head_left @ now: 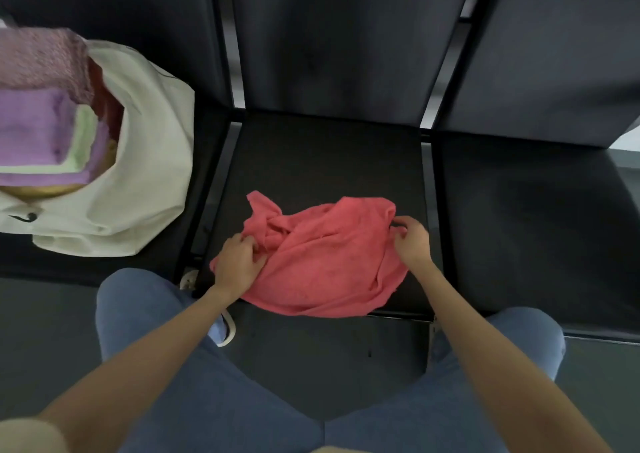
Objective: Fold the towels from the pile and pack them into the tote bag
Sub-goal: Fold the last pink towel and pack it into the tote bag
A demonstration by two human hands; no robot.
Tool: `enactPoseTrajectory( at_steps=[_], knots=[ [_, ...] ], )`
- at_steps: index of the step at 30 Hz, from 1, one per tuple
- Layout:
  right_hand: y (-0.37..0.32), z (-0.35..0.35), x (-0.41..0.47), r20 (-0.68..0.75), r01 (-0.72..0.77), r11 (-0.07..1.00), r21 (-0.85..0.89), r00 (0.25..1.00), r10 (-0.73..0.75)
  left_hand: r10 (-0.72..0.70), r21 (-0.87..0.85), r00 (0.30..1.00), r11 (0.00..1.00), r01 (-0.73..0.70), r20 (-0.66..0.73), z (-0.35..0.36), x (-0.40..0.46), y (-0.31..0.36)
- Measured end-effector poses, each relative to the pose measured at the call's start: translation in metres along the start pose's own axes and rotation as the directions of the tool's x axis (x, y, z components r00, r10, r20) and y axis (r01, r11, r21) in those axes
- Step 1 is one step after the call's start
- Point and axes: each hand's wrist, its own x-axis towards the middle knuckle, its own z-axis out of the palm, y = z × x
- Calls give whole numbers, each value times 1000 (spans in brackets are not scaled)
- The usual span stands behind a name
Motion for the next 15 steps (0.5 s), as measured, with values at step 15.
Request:
enactPoseTrajectory(
  at_steps=[15],
  knots=[
    [19, 4, 23, 48, -29, 981, -191, 998, 39, -158, -86, 987, 984, 155, -28, 3, -9, 23]
  ],
)
